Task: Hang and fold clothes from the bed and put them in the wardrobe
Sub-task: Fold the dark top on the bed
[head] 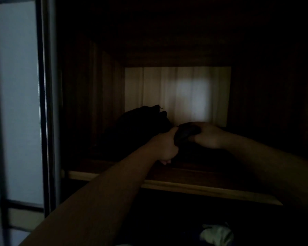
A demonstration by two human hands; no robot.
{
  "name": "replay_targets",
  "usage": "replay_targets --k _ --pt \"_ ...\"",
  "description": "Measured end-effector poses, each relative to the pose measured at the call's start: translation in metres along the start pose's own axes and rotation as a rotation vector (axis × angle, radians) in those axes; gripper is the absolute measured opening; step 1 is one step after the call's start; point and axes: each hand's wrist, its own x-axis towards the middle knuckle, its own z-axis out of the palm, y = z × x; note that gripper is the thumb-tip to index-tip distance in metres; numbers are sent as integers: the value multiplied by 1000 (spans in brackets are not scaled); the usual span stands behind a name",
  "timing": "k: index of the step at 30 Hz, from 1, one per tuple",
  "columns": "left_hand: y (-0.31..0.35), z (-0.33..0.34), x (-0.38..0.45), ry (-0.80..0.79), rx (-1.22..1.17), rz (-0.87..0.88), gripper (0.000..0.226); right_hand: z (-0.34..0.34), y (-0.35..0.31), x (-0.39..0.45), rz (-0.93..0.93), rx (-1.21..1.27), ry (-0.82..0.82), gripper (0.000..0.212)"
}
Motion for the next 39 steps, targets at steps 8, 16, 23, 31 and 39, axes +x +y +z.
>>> replay_targets --k 8,16,23,31,39 --pt "-2 0 -21 128 -89 64 55 2 -9 -23 -3 -90 142 62" --pt "2 -21 -56 363 272 21 43 13 -40 -44 -180 -245 240 64" --pt "18 -20 -104 405 618 -228 47 24 -47 -69 -298 -298 247 45" --pt "47 16 -183 433 758 -517 47 38 -51 -122 -523 -125 63 49" --pt "48 6 -295 478 870 -798 48 83 -98 -168 -745 64 -168 47"
